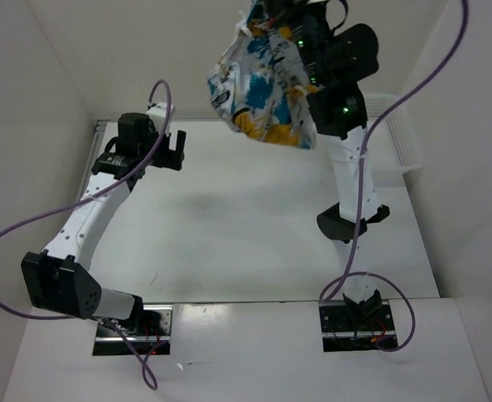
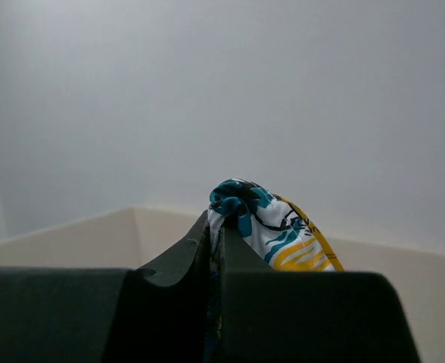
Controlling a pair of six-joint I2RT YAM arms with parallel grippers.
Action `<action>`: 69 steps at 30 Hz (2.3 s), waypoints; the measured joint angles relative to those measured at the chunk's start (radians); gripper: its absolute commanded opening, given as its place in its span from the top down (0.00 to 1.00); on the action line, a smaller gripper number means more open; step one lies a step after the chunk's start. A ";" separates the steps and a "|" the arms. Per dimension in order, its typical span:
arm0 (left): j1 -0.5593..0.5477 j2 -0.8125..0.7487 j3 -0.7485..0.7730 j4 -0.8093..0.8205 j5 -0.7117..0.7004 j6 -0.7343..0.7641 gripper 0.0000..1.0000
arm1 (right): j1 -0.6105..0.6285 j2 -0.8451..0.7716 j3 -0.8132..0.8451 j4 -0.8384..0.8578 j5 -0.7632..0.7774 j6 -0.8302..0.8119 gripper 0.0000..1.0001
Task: Fold and stack the shorts
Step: Move the shorts to the center of the board, then flatten the shorts out
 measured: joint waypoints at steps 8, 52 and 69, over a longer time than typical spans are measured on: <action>0.316 -0.145 -0.080 0.039 -0.060 0.000 0.01 | 0.011 0.193 -0.017 -0.188 0.006 0.147 0.01; 0.630 -0.589 -0.455 -0.047 0.182 0.000 0.01 | 0.431 0.534 -0.590 -0.375 0.349 -0.143 0.52; 0.630 -0.612 -0.455 -0.049 0.203 0.000 0.01 | 0.431 0.542 -0.653 -0.371 0.288 -0.138 1.00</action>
